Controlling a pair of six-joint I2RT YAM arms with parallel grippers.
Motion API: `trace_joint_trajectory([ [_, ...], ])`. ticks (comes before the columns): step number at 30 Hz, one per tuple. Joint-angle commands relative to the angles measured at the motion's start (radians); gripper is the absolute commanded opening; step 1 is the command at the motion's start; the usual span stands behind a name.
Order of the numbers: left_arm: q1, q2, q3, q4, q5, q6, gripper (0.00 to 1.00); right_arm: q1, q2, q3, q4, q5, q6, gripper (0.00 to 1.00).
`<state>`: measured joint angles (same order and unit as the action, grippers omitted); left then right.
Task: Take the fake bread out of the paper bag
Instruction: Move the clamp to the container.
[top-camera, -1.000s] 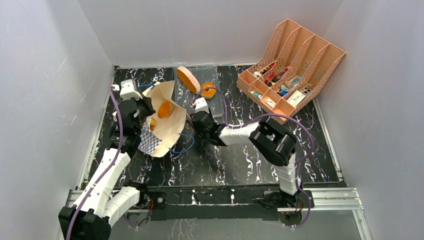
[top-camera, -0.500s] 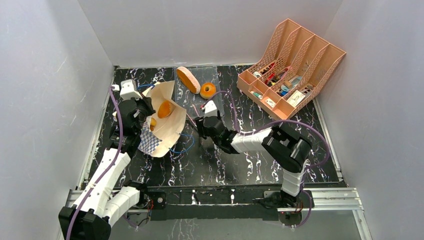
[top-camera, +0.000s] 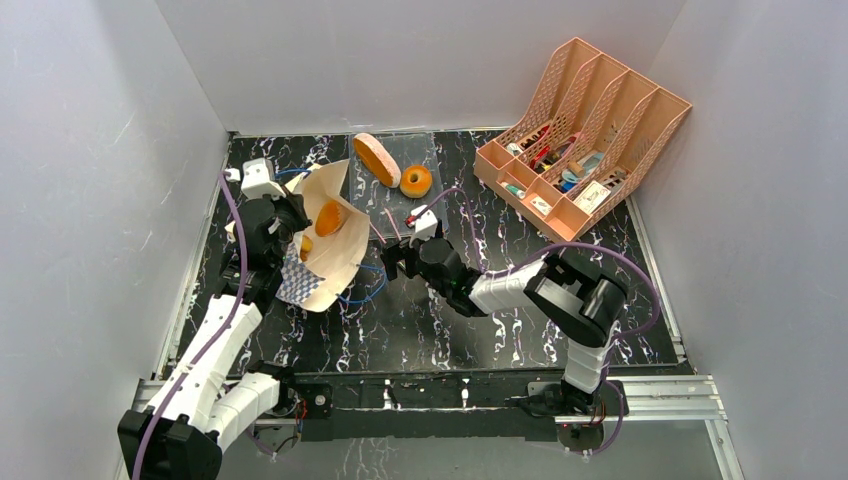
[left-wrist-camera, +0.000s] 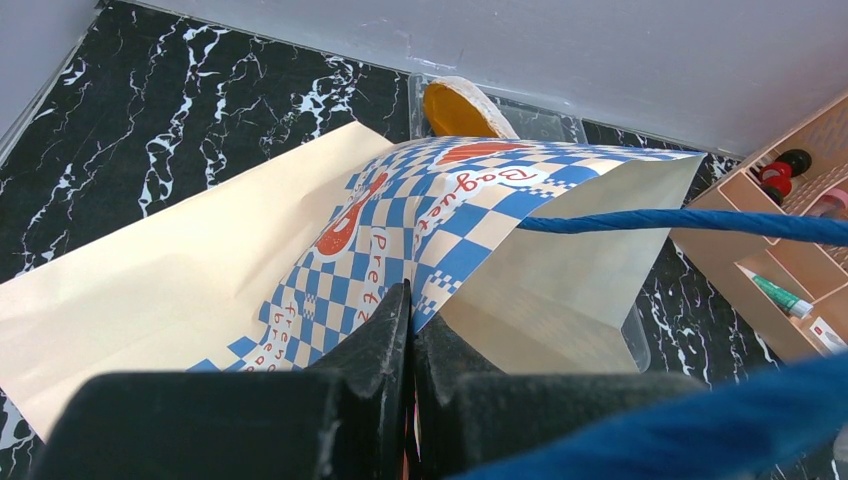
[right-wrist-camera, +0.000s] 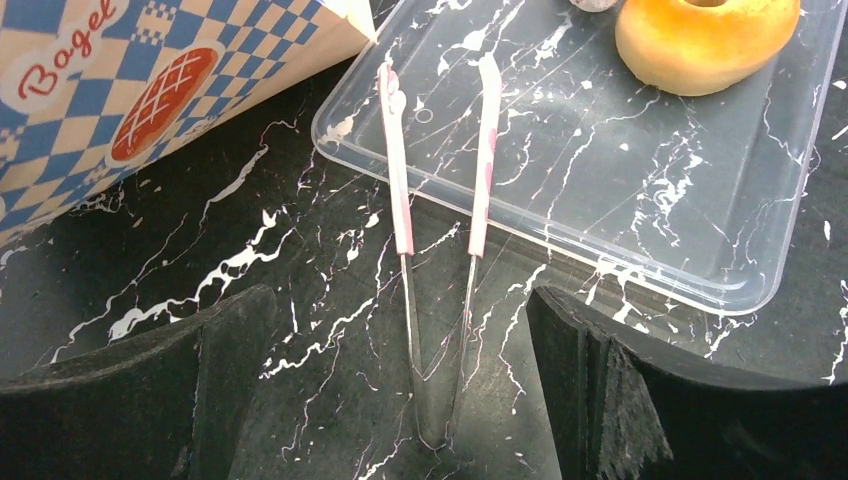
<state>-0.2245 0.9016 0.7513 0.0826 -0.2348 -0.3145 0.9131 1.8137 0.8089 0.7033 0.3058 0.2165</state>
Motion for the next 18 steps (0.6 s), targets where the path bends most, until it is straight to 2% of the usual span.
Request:
trace_joint_trajectory([
  [1,0.001,0.013,-0.005,-0.011,0.01,0.0,0.0,-0.002,0.008,0.016,0.061,0.021,-0.061,0.98],
  [5,0.001,0.019,-0.003,-0.008,0.01,0.0,0.0,-0.002,0.049,0.056,-0.001,0.058,-0.09,0.93],
  [9,0.002,0.02,-0.002,-0.012,0.007,0.002,0.0,-0.003,0.075,0.057,0.011,0.062,-0.102,0.86],
  [18,0.002,0.03,-0.007,-0.012,0.007,0.003,0.0,-0.005,0.138,0.11,-0.013,0.059,-0.112,0.79],
])
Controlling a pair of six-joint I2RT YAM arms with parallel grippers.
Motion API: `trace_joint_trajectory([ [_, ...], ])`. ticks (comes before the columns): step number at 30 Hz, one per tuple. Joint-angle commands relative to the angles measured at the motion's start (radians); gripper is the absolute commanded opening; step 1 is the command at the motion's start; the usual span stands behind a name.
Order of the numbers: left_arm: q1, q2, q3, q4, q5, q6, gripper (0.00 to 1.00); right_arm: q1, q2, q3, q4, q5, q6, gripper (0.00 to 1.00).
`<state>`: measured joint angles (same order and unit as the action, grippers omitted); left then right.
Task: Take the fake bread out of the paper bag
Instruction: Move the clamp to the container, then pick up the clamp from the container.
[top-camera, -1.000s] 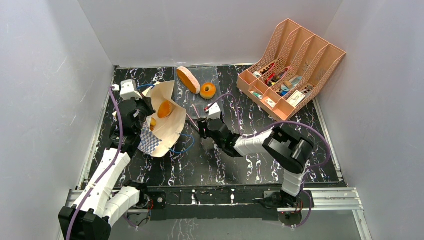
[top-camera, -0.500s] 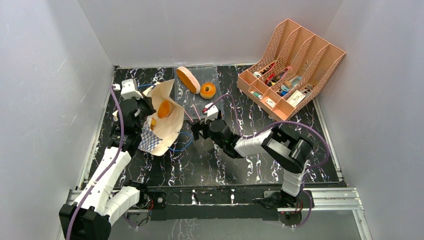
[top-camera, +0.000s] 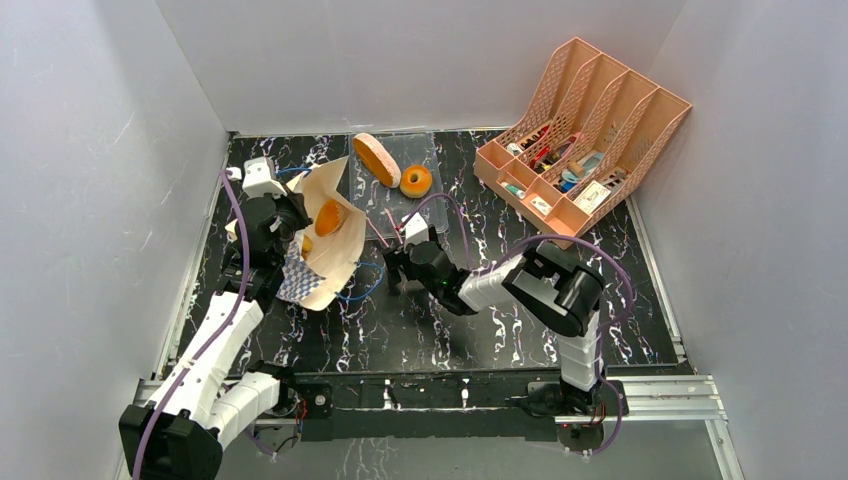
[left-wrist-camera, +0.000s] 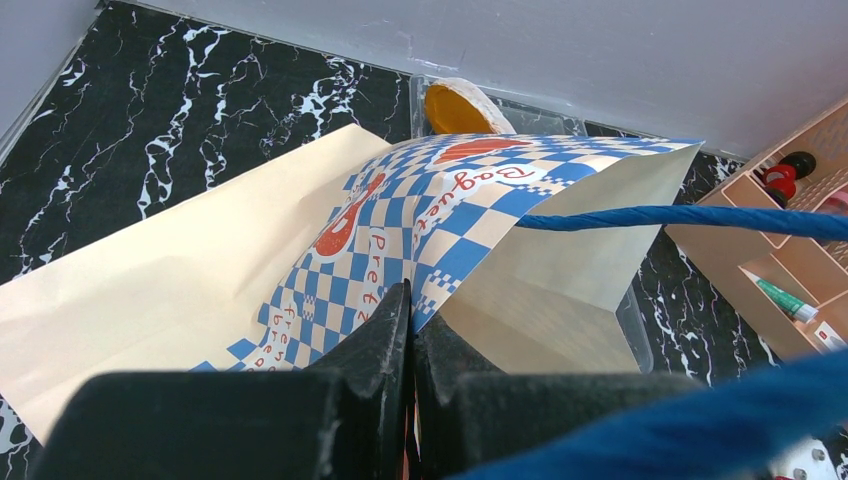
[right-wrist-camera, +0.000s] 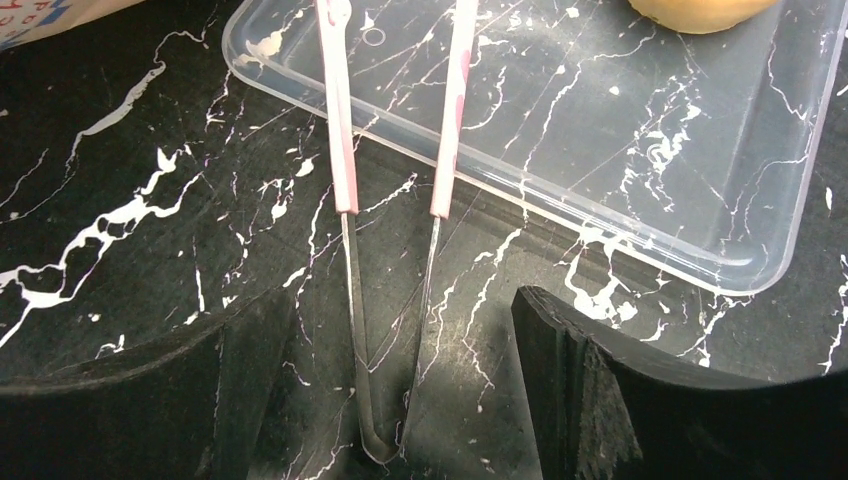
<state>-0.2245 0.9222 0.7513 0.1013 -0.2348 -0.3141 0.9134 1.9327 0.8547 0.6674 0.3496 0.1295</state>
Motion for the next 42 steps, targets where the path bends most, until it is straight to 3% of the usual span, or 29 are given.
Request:
trace_joint_trajectory([
  [1,0.001,0.01,-0.007,-0.031,0.007,0.003,0.0,-0.005,0.027,0.073,0.018,0.014,-0.025,0.78],
  [6,0.001,0.015,-0.009,-0.03,0.007,0.003,0.0,-0.015,0.063,0.112,-0.005,0.01,-0.021,0.69],
  [10,0.001,0.018,-0.008,-0.03,0.008,0.003,0.0,-0.025,0.081,0.123,-0.001,0.004,-0.022,0.52],
  [18,0.001,0.019,-0.008,-0.032,0.005,0.001,0.0,-0.031,0.071,0.113,0.001,-0.023,-0.023,0.29],
  [29,0.001,0.01,-0.007,-0.032,0.037,0.003,0.0,-0.031,-0.152,-0.001,-0.031,-0.001,0.014,0.22],
  [42,-0.052,-0.008,0.021,-0.1,0.097,0.0,0.0,-0.024,-0.541,0.024,-0.385,0.024,0.092,0.18],
])
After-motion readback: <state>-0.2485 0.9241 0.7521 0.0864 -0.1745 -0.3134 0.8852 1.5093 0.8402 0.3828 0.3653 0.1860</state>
